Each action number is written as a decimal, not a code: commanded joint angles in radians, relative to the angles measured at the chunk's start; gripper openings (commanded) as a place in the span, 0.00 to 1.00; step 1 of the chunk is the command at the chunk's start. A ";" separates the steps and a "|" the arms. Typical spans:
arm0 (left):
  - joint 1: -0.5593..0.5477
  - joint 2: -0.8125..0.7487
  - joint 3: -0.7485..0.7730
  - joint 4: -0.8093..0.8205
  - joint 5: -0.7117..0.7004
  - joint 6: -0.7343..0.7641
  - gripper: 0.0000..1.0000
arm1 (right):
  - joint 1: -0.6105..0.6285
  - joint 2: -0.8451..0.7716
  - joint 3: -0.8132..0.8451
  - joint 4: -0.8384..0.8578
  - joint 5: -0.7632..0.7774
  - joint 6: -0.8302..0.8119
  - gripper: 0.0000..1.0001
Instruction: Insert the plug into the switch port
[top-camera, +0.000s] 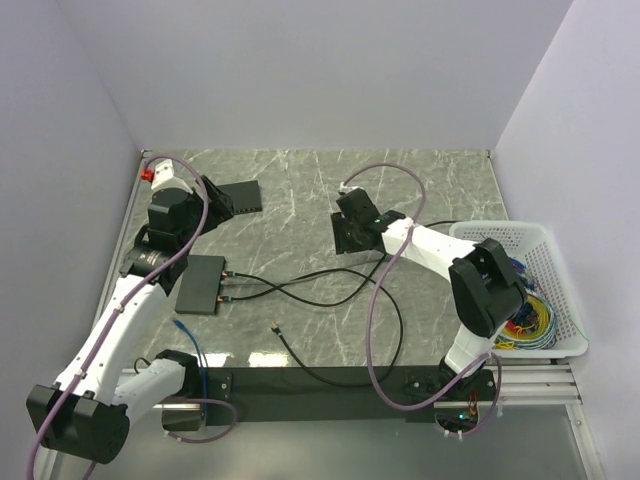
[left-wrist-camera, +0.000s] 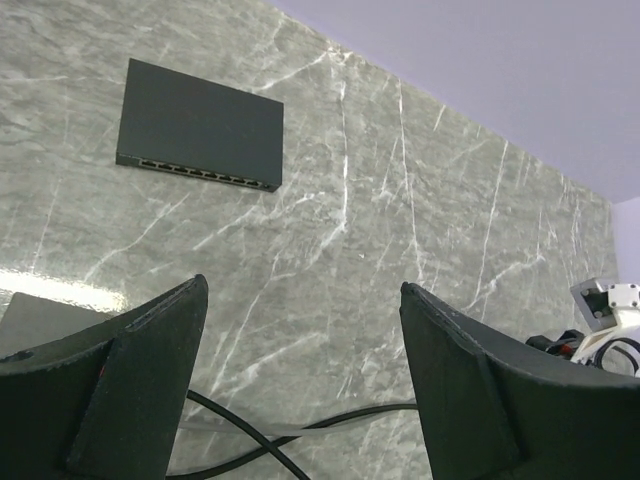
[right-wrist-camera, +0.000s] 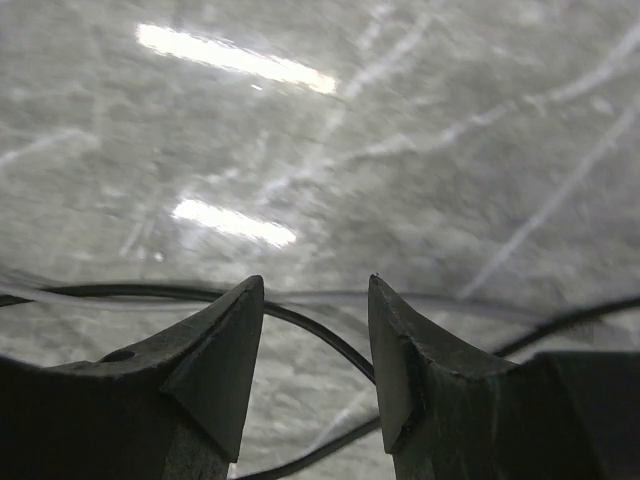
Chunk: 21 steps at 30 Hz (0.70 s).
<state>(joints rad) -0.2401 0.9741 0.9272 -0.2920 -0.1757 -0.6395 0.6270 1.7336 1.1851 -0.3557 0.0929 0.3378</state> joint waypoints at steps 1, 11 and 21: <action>0.004 0.006 -0.007 0.045 0.044 0.017 0.83 | -0.036 -0.078 -0.036 -0.019 0.074 0.052 0.53; 0.004 0.044 -0.005 0.050 0.073 0.012 0.82 | -0.141 -0.149 -0.169 0.036 0.007 0.073 0.51; 0.002 0.054 -0.031 0.070 0.084 0.009 0.82 | -0.089 -0.671 -0.401 0.354 -0.209 -0.013 0.52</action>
<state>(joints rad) -0.2394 1.0260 0.9119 -0.2737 -0.1120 -0.6395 0.4992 1.2224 0.8345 -0.1711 -0.0372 0.3676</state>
